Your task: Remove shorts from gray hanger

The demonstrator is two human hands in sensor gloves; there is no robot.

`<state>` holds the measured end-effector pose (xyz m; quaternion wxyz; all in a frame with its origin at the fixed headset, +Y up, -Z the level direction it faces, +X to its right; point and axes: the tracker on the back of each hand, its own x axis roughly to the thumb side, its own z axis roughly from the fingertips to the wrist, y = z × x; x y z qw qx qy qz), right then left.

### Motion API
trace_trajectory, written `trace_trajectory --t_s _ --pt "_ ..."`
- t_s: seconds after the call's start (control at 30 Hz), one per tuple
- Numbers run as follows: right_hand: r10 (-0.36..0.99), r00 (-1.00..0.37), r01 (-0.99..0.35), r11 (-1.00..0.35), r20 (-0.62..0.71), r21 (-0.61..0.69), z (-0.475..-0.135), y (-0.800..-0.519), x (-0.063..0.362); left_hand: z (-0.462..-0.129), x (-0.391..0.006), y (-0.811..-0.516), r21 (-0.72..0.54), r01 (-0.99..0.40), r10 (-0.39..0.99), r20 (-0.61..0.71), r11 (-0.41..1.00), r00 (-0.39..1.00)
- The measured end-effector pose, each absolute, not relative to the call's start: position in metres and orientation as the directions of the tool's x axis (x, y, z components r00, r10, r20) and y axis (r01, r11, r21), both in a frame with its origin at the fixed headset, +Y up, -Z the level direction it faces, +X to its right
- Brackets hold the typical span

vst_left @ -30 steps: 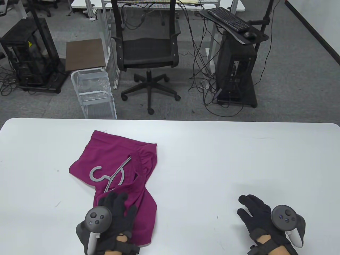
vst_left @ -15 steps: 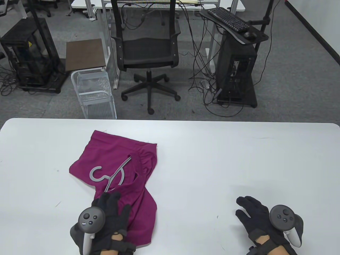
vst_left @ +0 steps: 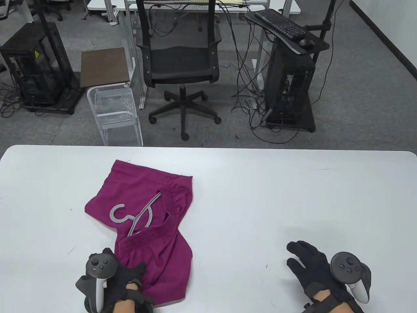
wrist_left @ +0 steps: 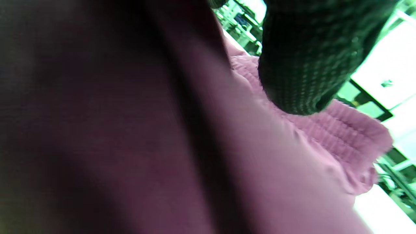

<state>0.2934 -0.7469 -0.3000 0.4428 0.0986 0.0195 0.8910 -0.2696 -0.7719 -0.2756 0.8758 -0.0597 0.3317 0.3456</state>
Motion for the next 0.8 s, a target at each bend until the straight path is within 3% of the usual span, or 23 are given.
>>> trace_trajectory --t_s 0.2,0.47,0.63,0.8 --pt "0.793 -0.589 -0.784 -0.607 0.155 0.127 -0.3 -0.747 0.293 -0.283 -0.266 -0.786 -0.044 -0.597 0.413 -0.682 0.801 0.604" --pt "0.797 -0.585 -0.788 -0.602 0.146 0.129 -0.299 -0.747 0.293 -0.291 -0.267 -0.794 -0.065 -0.617 0.405 -0.699 0.784 0.589" --pt "0.796 -0.587 -0.785 -0.604 0.144 0.136 -0.299 -0.747 0.293 -0.29 -0.263 -0.784 0.037 -0.567 0.449 -0.653 0.823 0.609" --pt "0.796 -0.587 -0.786 -0.604 0.15 0.133 -0.298 -0.747 0.293 -0.286 -0.26 -0.764 0.186 -0.606 0.609 -0.483 0.773 0.628"
